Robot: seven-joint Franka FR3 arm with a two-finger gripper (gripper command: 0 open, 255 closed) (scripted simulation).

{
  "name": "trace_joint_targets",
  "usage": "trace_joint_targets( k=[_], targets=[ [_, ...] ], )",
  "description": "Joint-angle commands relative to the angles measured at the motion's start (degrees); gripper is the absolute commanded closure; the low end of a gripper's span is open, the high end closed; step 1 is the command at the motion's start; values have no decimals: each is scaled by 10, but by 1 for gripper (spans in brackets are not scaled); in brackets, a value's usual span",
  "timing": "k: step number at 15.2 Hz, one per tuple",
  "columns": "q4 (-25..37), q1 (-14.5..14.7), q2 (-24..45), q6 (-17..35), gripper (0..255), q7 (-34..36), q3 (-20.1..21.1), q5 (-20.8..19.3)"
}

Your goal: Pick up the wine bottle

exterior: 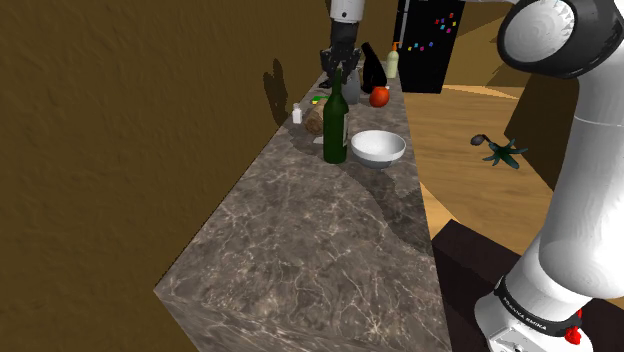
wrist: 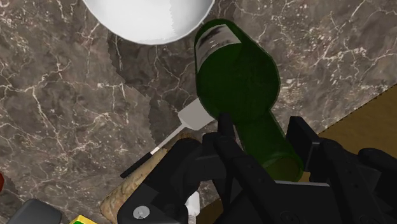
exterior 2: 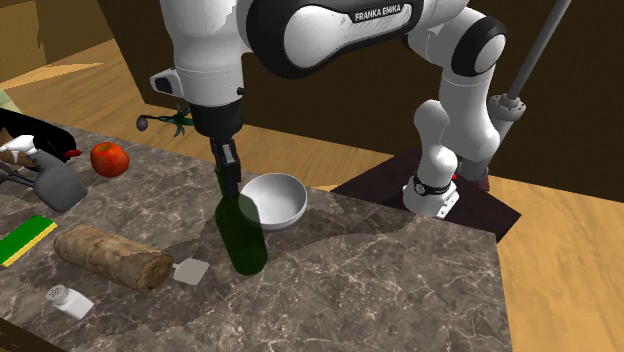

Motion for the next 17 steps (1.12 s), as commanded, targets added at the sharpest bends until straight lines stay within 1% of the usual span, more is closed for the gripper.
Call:
trace_joint_targets(
  k=[1,7,12,17],
  targets=[
    [-1,0,0,0,255,0,0,0],
    [-1,0,0,1,255,0,0,0],
    [61,-2,16,-46,255,2,0,2],
    [138,-7,41,-99,255,4,0,5]
  ],
)
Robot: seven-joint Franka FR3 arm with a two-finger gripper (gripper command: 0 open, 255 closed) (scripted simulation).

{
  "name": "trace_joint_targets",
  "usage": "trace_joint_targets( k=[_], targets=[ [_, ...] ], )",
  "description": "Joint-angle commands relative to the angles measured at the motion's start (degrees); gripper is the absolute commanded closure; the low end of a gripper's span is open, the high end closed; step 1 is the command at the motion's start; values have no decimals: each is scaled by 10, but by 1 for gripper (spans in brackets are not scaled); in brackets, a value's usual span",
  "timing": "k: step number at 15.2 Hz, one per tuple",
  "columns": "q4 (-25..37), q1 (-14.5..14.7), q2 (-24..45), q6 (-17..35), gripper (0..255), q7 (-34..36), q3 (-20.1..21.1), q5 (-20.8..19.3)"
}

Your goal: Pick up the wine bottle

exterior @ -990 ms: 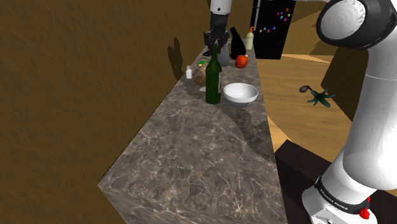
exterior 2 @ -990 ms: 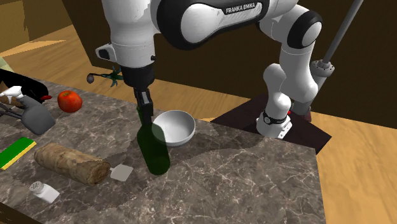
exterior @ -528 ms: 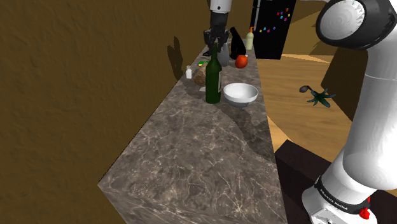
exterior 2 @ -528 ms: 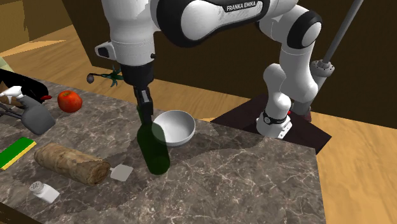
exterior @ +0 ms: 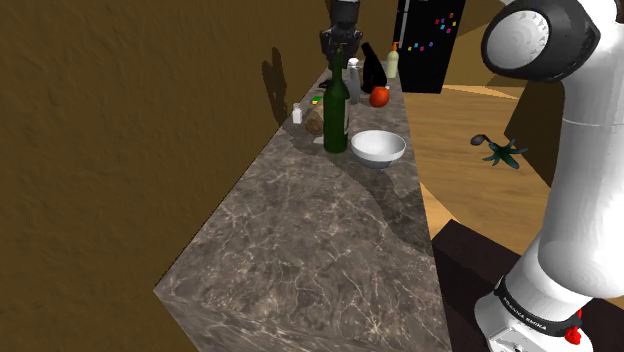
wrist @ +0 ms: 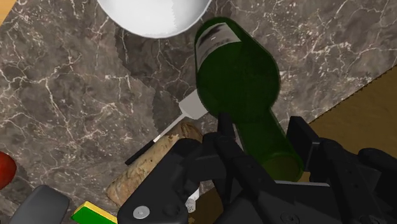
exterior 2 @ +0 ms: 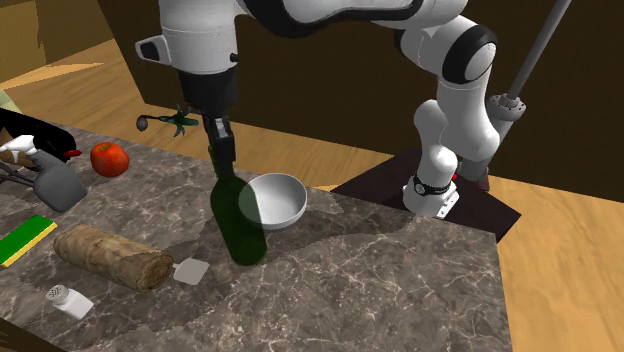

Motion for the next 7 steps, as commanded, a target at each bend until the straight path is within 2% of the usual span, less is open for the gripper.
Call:
trace_joint_targets(
  k=[1,5,7],
  targets=[
    [32,-2,11,-21,255,1,0,1],
    [118,-8,44,-73,255,3,0,6],
    [121,-8,46,-75,255,3,1,6]
  ],
)
